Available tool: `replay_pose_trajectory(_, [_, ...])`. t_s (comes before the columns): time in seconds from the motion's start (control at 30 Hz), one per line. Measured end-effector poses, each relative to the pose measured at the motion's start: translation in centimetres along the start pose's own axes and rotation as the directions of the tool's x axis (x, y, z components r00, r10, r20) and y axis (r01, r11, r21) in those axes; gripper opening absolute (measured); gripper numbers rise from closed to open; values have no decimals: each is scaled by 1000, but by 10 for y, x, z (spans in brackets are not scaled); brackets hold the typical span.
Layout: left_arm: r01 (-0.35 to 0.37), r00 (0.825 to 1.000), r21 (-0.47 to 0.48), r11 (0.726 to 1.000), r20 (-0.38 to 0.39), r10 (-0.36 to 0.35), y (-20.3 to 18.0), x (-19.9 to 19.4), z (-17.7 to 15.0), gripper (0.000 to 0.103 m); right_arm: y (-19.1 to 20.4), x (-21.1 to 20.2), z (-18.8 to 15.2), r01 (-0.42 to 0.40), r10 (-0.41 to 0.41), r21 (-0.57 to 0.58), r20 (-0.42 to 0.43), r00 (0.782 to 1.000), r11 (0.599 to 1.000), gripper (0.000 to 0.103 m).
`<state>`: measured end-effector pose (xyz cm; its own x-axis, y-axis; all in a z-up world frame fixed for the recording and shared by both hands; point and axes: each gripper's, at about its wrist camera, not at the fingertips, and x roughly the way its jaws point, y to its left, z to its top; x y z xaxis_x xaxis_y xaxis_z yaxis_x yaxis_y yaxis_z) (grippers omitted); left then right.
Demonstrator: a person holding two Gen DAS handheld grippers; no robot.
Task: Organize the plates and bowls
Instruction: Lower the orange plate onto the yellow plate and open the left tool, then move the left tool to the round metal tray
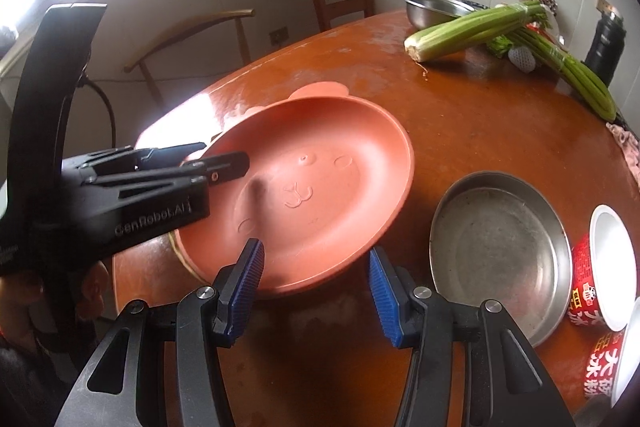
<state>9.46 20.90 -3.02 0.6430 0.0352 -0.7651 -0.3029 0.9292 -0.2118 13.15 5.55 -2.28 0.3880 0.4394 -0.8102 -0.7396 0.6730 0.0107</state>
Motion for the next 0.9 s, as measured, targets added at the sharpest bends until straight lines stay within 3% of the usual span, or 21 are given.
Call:
replay_pose_trajectory(0.13, [-6,1000,7,1000,5,6,1,-5,1,43,10,-3,-2,20,-20,-35,9,1000,999,55])
replay_pose_trajectory(0.5, [-7,999,31,1000,51,5,-6,-32,1,45,12,-21,-5,-17,17,-6,36,999,1000,55])
replay_pose_trajectory(0.9, [7,996,89,996,90,-15,-38,-52,3,54,-15,-67,-10,-11,-6,106,156,988,994,55])
